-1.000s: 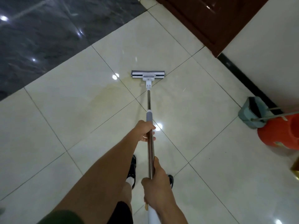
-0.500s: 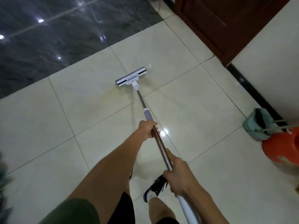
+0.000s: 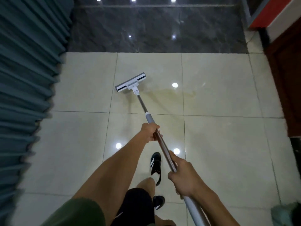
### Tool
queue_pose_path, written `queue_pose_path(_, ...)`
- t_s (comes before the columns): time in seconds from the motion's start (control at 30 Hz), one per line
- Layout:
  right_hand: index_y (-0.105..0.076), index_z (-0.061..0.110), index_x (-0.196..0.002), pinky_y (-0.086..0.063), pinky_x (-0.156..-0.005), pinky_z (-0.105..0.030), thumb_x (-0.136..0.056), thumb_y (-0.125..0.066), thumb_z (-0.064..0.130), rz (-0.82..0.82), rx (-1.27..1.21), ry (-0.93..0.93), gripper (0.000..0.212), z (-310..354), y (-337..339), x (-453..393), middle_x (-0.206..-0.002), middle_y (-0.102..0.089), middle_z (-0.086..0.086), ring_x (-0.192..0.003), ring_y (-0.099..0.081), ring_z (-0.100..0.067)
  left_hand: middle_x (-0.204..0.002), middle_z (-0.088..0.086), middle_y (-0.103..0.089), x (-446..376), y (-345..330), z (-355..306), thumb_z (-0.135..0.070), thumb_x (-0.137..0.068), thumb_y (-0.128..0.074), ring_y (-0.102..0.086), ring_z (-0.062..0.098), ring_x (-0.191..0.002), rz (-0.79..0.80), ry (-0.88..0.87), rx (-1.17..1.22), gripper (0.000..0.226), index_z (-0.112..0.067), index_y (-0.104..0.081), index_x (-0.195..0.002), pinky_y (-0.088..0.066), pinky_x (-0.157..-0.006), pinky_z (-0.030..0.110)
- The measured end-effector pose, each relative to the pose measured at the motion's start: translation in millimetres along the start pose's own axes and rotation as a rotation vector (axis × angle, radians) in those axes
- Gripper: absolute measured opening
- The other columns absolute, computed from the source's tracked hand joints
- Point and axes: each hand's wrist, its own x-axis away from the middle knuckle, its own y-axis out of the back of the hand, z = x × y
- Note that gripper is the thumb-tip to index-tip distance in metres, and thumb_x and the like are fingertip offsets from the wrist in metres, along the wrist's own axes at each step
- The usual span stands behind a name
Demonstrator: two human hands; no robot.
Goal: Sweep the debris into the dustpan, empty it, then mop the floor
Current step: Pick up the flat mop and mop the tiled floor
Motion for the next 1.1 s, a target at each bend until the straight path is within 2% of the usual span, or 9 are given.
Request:
queue_pose_path(0.2,-0.037,0.043,-0.149,-0.048,-0.040,-0.024,-0.085,-0.047,0.000,0.122,0.132,0.018,0.078,34,25,-52,-0.083,-0.062,-0.012,-0.039,-0.051,-0.013,-0.079,0.015,-0.062,-21,33,-28,-0.005,-0.096,-0.064,-0.067,0.030,-0.065,-0.071,0.045,0.142,0.021,0.004,-0.054,-0.112,-0.057,-0.050,0.037)
queue_pose_path(0.3,-0.037,0.044,-0.148,-0.046,-0.043,-0.021,-0.083,-0.049,0.003,0.171,0.190,0.053,0.078,38,36,-70,-0.073,-0.056,-0.007,-0.044,-0.050,-0.012,-0.077,0.014,-0.061,-28,40,-33,-0.005,-0.096,-0.063,-0.066,0.029,-0.065,-0.102,0.072,0.217,0.019,0.004,-0.054,-0.110,-0.057,-0.049,0.036)
queue_pose_path(0.4,-0.038,0.040,-0.149,-0.039,-0.044,-0.015,-0.082,-0.050,0.005,0.215,0.256,0.062,0.076,38,53,-81,-0.069,-0.050,0.003,-0.045,-0.047,-0.009,-0.074,0.014,-0.059,-34,32,-34,-0.004,-0.096,-0.063,-0.063,0.028,-0.062,-0.104,0.087,0.279,0.018,0.003,-0.052,-0.108,-0.056,-0.047,0.035)
queue_pose_path(0.53,-0.040,0.034,-0.145,-0.043,-0.044,-0.021,-0.082,-0.049,0.006,0.275,0.319,0.064,0.069,25,87,-91,-0.073,-0.053,0.000,-0.049,-0.051,-0.013,-0.072,0.014,-0.058,-41,0,-33,-0.005,-0.097,-0.063,-0.062,0.028,-0.061,-0.121,0.114,0.342,0.013,0.002,-0.053,-0.101,-0.060,-0.065,0.042)
queue_pose_path(0.6,-0.039,0.028,-0.147,-0.043,-0.045,-0.020,-0.084,-0.048,0.006,0.298,0.359,0.061,0.068,13,107,-94,-0.075,-0.052,-0.001,-0.051,-0.051,-0.012,-0.074,0.013,-0.059,-41,-21,-31,-0.007,-0.097,-0.064,-0.064,0.028,-0.063,-0.129,0.109,0.355,0.013,0.000,-0.054,-0.098,-0.058,-0.057,0.038)
queue_pose_path(0.67,-0.036,0.025,-0.149,-0.047,-0.051,-0.022,-0.085,-0.047,0.006,0.309,0.378,0.069,0.068,-1,129,-100,-0.078,-0.053,-0.002,-0.055,-0.050,-0.011,-0.076,0.012,-0.062,-46,-45,-29,-0.012,-0.096,-0.067,-0.067,0.026,-0.064,-0.148,0.091,0.330,0.016,-0.001,-0.055,-0.098,-0.054,-0.054,0.033)
queue_pose_path(0.8,-0.027,0.029,-0.155,-0.056,-0.067,-0.030,-0.092,-0.047,0.009,0.327,0.380,0.074,0.068,-26,169,-107,-0.090,-0.059,-0.006,-0.073,-0.061,-0.021,-0.074,0.010,-0.065,-54,-92,-31,-0.016,-0.095,-0.068,-0.067,0.024,-0.062,-0.228,0.062,0.317,0.017,-0.004,-0.056,-0.099,-0.054,-0.063,0.033)
queue_pose_path(1.0,-0.021,0.028,-0.157,-0.053,-0.086,-0.033,-0.102,-0.047,0.028,0.315,0.452,0.053,0.061,-49,219,-122,-0.123,-0.061,-0.012,-0.104,-0.063,-0.026,-0.072,0.009,-0.068,-64,-145,-39,-0.023,-0.097,-0.064,-0.070,0.023,-0.065,-0.277,0.073,0.306,0.019,-0.006,-0.058,-0.097,-0.055,-0.073,0.038)
queue_pose_path(1.1,-0.024,0.024,-0.156,-0.052,-0.094,-0.038,-0.103,-0.046,0.034,0.338,0.525,0.077,0.058,-47,244,-136,-0.127,-0.062,-0.014,-0.109,-0.063,-0.028,-0.073,0.009,-0.067,-68,-162,-57,-0.024,-0.098,-0.064,-0.070,0.024,-0.067,-0.296,0.074,0.333,0.019,-0.005,-0.058,-0.098,-0.055,-0.068,0.036)
